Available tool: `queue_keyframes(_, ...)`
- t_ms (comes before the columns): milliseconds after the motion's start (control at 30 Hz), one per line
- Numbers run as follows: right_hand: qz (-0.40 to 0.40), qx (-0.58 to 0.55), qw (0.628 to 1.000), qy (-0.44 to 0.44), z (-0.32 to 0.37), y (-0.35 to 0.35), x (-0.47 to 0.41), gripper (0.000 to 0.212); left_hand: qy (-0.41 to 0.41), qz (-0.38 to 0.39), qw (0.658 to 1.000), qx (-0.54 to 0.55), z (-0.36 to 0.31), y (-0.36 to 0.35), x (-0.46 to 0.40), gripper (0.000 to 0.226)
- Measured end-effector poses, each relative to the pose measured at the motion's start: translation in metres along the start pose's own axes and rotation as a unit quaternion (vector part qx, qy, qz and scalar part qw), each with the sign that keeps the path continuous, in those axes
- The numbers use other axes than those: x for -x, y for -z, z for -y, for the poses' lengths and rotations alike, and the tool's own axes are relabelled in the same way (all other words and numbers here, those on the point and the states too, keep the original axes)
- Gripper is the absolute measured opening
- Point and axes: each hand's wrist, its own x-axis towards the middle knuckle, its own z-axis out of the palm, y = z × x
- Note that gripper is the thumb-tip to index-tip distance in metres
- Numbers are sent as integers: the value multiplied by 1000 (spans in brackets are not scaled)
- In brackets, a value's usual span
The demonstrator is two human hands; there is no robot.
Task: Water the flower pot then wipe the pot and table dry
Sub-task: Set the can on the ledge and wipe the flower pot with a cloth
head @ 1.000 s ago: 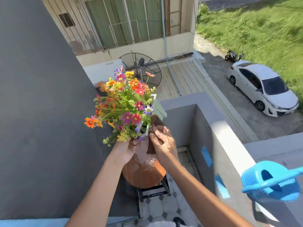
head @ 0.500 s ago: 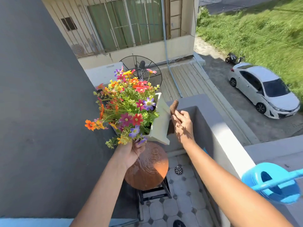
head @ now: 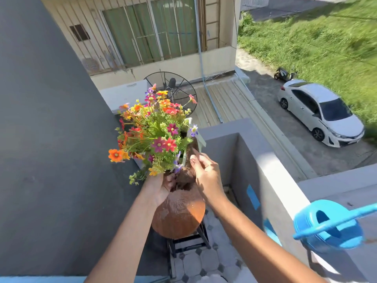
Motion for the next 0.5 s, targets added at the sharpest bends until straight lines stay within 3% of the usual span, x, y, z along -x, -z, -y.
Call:
queue_keyframes(333, -67, 8, 998, 5, 33, 30, -90, 28, 16, 32, 999, -16, 6, -3, 23, 34)
queue_keyframes(500, -34, 50, 998, 34, 25, 23, -74, 27, 2, 34, 999, 3, -1, -6, 29, 34)
